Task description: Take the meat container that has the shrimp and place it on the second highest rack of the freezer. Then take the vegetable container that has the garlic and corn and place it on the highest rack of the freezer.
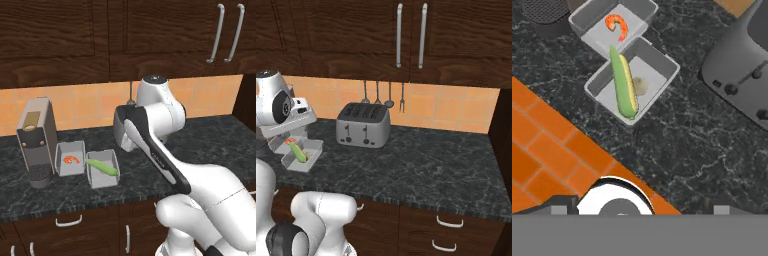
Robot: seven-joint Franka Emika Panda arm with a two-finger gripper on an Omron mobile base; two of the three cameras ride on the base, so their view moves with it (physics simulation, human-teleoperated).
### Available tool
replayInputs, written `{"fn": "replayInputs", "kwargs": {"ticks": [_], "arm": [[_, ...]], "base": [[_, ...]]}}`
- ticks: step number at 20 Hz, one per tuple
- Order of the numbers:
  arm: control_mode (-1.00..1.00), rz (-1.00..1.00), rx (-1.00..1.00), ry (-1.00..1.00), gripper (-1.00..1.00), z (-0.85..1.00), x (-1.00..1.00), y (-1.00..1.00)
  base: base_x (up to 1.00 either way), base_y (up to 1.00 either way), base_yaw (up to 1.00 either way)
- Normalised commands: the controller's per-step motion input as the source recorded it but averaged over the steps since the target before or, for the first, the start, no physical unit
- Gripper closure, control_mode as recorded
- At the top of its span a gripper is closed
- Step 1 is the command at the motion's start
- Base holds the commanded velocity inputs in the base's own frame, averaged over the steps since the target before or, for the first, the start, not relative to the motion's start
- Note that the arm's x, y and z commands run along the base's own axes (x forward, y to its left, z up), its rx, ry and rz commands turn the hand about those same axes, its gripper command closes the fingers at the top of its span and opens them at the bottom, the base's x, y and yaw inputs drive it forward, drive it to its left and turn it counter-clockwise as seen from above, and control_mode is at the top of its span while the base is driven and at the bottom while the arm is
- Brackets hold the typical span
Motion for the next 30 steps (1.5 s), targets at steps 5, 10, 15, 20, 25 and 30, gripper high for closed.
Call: {"fn": "replayInputs", "kwargs": {"ticks": [5, 10, 15, 20, 25, 30], "arm": [[-1.00, 0.60, 0.00, 0.06, -1.00, -0.10, 0.08, 0.96], [-1.00, 0.14, -0.10, 0.01, -1.00, -0.11, 0.24, 0.89], [-1.00, 0.06, -0.20, -0.01, -1.00, -0.31, 0.31, 0.81], [-1.00, 0.09, -0.06, 0.00, -1.00, -0.19, 0.48, 0.46], [-1.00, 0.08, -0.04, 0.00, -1.00, -0.64, 0.46, 0.13], [-1.00, 0.04, -0.04, 0.00, -1.00, -0.57, 0.61, 0.20]], "base": [[0.00, 0.00, 0.00], [0.00, 0.00, 0.00], [0.00, 0.00, 0.00], [0.00, 0.00, 0.00], [0.00, 0.00, 0.00], [0.00, 0.00, 0.00]]}}
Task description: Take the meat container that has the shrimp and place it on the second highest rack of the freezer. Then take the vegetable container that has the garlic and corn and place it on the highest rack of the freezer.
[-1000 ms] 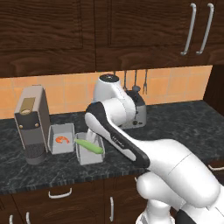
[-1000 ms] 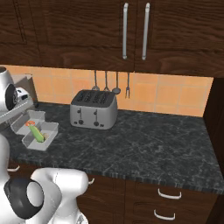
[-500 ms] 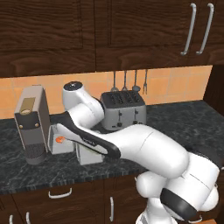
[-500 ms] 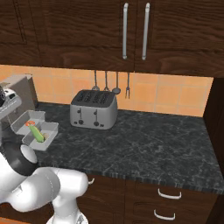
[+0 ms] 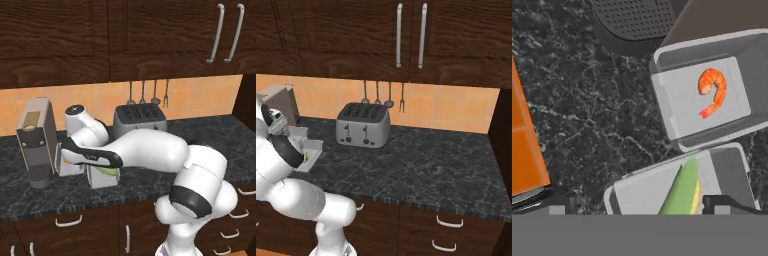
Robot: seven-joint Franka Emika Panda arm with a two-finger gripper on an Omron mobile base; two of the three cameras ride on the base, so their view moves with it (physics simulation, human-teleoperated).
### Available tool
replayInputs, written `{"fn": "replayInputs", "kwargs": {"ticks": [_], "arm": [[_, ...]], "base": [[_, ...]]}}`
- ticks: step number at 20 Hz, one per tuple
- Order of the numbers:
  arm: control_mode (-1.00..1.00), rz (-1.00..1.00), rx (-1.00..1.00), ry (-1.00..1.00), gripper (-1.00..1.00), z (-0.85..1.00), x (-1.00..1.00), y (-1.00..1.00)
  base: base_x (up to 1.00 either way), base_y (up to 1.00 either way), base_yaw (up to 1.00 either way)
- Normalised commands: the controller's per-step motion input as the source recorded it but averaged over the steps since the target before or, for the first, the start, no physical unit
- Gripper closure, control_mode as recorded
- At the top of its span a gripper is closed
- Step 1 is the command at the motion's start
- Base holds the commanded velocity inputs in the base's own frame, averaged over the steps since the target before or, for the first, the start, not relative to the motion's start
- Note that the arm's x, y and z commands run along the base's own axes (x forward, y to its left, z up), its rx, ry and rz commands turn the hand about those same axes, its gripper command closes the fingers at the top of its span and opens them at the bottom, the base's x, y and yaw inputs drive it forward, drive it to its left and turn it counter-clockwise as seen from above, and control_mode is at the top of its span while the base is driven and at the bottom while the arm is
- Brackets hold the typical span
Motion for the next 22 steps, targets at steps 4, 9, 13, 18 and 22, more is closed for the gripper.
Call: {"fn": "replayInputs", "kwargs": {"ticks": [4, 9, 13, 18, 22], "arm": [[-1.00, 0.00, -0.05, 0.01, -1.00, -0.35, 0.23, 0.38], [-1.00, 0.00, -0.01, 0.02, -1.00, -0.46, 0.32, 0.27], [-1.00, 0.00, 0.00, 0.00, -1.00, -0.20, 0.40, 0.13], [-1.00, 0.00, 0.00, 0.04, -1.00, -0.17, 0.47, 0.19], [-1.00, 0.00, 0.00, 0.07, -1.00, -0.31, 0.27, 0.32]], "base": [[0.00, 0.00, 0.00], [0.00, 0.00, 0.00], [0.00, 0.00, 0.00], [0.00, 0.00, 0.00], [0.00, 0.00, 0.00]]}}
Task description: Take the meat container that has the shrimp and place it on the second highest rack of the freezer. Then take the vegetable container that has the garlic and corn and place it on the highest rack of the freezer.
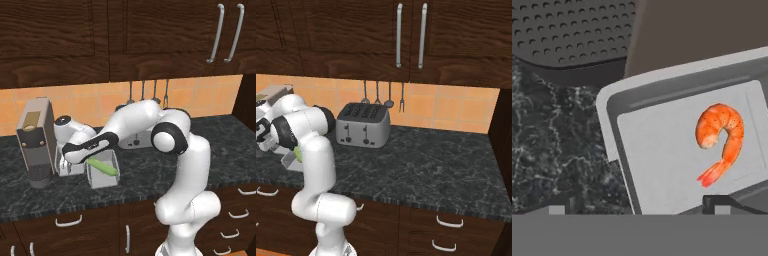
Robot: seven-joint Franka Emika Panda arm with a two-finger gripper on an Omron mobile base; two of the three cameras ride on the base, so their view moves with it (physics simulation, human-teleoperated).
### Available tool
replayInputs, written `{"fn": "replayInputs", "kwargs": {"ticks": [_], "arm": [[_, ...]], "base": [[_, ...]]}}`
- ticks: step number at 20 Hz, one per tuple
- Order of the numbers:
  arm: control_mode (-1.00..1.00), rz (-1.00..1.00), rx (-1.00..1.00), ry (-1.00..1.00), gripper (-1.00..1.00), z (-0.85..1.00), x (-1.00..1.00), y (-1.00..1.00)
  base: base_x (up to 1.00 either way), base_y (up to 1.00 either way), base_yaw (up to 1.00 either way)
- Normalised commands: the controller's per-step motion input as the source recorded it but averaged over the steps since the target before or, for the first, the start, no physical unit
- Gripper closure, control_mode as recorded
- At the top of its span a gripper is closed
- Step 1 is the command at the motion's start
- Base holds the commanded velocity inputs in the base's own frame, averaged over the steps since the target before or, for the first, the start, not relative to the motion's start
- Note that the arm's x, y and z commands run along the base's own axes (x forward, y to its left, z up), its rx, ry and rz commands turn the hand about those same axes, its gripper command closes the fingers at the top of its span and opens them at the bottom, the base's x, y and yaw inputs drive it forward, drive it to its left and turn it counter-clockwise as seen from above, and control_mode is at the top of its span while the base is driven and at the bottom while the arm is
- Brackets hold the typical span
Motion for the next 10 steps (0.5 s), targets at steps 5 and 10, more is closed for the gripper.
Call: {"fn": "replayInputs", "kwargs": {"ticks": [5, 10], "arm": [[-1.00, 0.00, 0.00, 0.04, -1.00, -0.21, 0.31, 0.15], [-1.00, 0.00, 0.00, 0.03, -1.00, -0.07, 0.48, 0.00]], "base": [[0.00, 0.00, 0.00], [0.00, 0.00, 0.00]]}}
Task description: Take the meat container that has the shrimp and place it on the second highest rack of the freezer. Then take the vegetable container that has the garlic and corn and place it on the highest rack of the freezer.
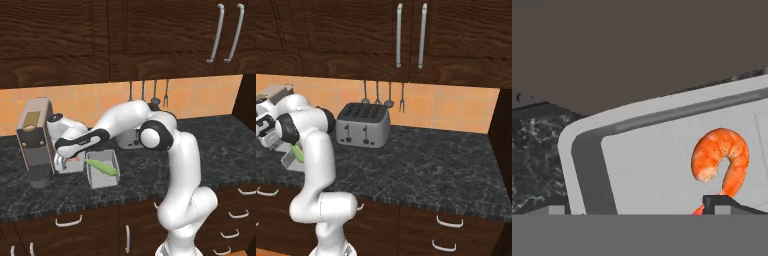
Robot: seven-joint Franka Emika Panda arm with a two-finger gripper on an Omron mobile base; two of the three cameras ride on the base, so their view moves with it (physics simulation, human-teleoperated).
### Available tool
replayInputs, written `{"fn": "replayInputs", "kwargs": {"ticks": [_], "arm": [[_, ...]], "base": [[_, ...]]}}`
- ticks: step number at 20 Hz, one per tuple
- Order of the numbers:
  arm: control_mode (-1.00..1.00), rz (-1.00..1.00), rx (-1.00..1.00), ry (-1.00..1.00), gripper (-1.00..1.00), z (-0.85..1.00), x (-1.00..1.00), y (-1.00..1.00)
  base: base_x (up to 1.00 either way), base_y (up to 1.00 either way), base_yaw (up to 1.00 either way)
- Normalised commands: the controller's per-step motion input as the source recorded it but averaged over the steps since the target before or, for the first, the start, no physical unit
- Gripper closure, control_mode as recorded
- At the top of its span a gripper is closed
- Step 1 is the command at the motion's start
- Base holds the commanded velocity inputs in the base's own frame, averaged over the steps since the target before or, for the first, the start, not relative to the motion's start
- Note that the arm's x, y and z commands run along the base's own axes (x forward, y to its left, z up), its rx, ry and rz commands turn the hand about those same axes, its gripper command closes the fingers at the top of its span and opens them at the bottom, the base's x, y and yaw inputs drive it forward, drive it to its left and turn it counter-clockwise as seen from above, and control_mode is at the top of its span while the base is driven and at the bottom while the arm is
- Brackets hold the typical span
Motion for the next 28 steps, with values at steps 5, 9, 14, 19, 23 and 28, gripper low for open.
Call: {"fn": "replayInputs", "kwargs": {"ticks": [5, 9, 14, 19, 23, 28], "arm": [[-1.00, 0.03, 0.00, 0.04, -1.00, -0.31, 0.11, 0.00], [-1.00, 0.01, 0.01, 0.03, -1.00, -0.19, 0.00, -0.10], [-1.00, 0.00, 0.03, 0.00, -1.00, -0.10, -0.02, -0.25], [-1.00, 0.00, 0.00, 0.00, -1.00, -0.31, 0.00, -0.06], [-1.00, 0.00, 0.00, 0.00, -1.00, -0.37, 0.00, 0.00], [-1.00, 0.01, 0.00, 0.00, 1.00, -0.14, 0.01, -0.04]], "base": [[0.00, 0.00, 0.00], [0.00, 0.00, 0.00], [0.00, 0.00, 0.00], [0.00, 0.00, 0.00], [0.00, 0.00, 0.00], [0.00, 0.00, 0.00]]}}
